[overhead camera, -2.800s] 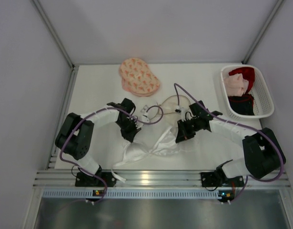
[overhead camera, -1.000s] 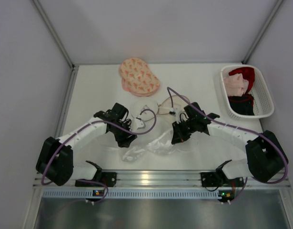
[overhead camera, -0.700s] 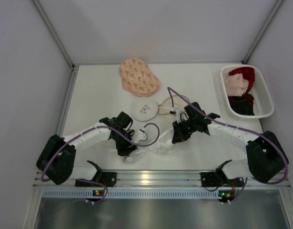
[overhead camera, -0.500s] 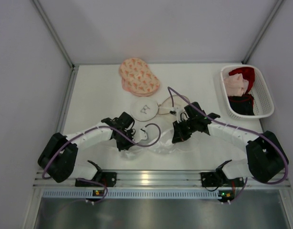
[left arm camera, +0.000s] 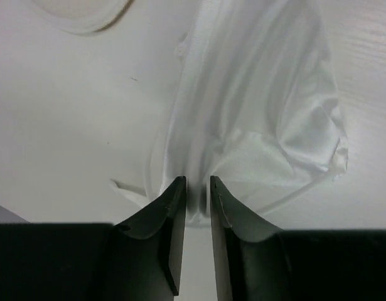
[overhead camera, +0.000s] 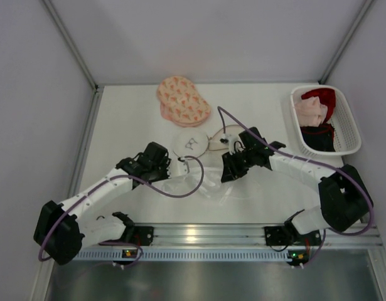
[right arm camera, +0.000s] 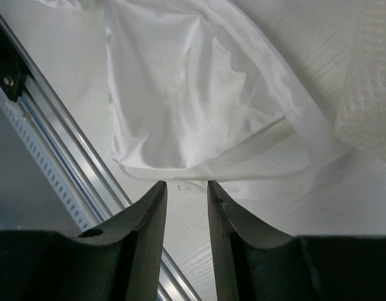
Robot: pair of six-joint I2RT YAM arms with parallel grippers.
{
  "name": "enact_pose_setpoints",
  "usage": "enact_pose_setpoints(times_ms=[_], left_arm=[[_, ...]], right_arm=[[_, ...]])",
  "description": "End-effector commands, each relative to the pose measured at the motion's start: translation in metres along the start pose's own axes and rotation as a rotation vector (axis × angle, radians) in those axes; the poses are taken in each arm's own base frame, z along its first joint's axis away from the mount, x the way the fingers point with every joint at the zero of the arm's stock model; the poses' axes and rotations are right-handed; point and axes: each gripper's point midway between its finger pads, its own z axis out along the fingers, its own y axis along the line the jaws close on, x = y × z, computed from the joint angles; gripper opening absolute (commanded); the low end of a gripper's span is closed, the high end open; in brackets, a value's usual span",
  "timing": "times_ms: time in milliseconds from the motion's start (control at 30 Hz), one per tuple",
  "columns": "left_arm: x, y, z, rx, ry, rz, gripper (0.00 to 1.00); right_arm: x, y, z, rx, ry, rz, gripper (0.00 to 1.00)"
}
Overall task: Place the bra in the laundry bag and zip it closed
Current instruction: Adjust the bra at the center of the board.
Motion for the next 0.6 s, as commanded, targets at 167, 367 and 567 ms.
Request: enact_pose_setpoints(times_ms=[167,367,567], left_arm=[[0.011,-0.006,-0.003,-0.026,0.005,-0.033,0.52],[0.012,0.024,-0.021,-0.060,-0.081,-0.337,0.54],[0.068,0.067,-0.014,-0.065,-0.020,-0.683,0.54]], right_arm=[[-0.030,-0.002,-0.041,0.037,-0.050,-0.066,0.58],[-0.007,-0.044,-0.057,0.199,0.035,-0.049,0.54],[0.011,-0.070,-0.035,0.253,0.164,0.039,0.48]])
